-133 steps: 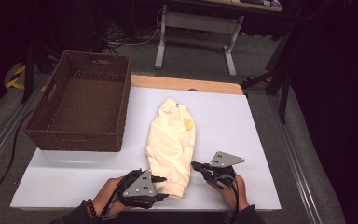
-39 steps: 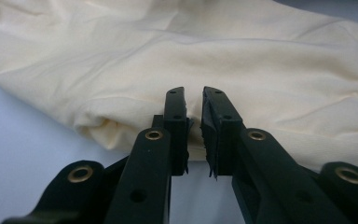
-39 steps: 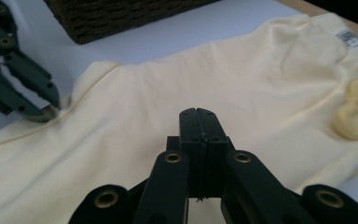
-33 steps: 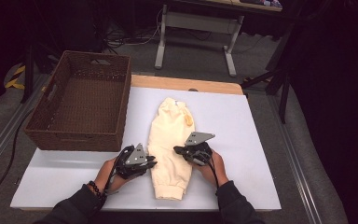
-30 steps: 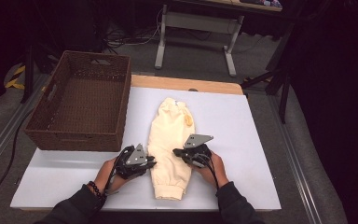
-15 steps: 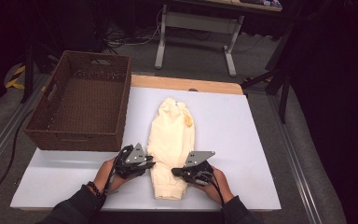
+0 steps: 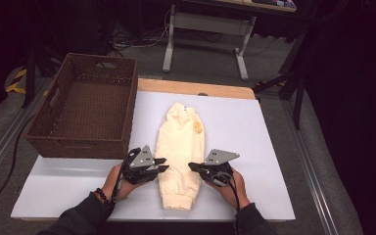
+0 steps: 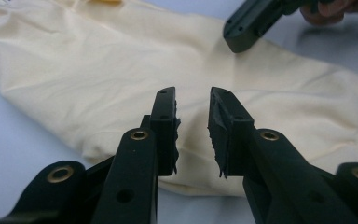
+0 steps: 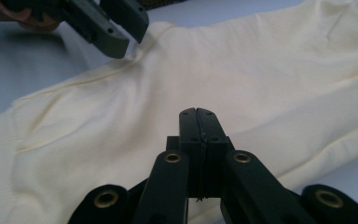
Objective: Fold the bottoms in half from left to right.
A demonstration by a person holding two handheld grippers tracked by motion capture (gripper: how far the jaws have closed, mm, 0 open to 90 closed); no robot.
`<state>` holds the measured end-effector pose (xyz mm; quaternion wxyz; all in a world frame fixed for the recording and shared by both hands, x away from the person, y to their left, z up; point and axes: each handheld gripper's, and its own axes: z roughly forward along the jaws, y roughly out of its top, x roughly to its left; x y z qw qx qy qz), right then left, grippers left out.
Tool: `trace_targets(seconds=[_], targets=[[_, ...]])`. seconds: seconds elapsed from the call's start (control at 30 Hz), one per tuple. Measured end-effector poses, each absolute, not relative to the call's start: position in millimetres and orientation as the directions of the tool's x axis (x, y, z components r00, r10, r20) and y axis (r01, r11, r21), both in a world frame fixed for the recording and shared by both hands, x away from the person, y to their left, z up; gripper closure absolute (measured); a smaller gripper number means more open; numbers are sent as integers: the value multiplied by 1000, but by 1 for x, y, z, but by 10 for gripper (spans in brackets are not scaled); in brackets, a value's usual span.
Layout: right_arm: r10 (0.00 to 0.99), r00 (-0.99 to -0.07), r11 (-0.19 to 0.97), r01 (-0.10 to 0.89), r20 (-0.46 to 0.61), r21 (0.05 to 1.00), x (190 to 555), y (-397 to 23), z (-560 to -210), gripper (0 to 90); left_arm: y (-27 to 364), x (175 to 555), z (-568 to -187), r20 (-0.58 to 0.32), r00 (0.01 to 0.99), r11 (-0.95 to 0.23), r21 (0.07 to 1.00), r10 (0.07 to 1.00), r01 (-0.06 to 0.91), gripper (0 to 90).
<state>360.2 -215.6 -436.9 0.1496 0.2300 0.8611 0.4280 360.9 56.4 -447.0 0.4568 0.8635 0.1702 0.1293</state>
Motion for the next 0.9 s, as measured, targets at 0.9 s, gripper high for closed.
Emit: trace_targets(seconds=[0.9], targets=[[603,-796,552,364,-58,750,374,-231,-454,779,69,367,-460,6,937,-603,767,349,219,694]])
